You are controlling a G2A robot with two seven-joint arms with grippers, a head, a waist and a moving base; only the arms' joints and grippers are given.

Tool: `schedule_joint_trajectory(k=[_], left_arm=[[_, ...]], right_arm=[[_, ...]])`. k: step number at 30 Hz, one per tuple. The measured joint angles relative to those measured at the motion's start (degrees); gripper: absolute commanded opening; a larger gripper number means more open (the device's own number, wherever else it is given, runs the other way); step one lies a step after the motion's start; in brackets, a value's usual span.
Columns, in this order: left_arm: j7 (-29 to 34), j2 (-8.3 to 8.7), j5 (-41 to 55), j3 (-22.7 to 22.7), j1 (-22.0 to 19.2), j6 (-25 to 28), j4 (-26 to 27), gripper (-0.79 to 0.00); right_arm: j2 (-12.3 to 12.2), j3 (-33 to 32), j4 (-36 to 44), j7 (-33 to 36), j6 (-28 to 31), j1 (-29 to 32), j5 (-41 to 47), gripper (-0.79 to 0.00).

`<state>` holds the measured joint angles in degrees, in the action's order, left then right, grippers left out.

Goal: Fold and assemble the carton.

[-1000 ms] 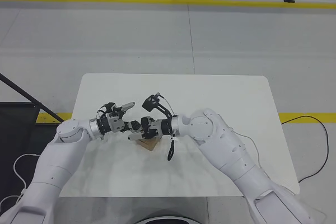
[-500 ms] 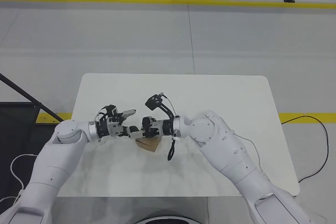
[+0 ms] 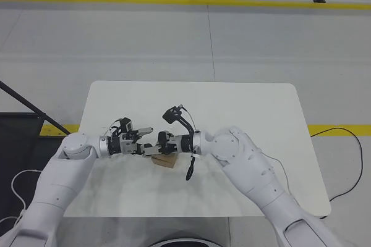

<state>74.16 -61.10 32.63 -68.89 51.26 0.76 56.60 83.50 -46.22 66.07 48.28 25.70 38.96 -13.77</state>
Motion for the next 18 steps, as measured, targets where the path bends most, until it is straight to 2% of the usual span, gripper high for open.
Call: schedule_joint_trajectory(k=[18], left_arm=[[-0.34, -0.06, -1.61, 1.46, 1.48, 1.24, 2.55, 0.000]], right_arm=[[-0.71, -1.11, 3.79, 1.42, -4.44, 2.44, 0.17, 0.000]])
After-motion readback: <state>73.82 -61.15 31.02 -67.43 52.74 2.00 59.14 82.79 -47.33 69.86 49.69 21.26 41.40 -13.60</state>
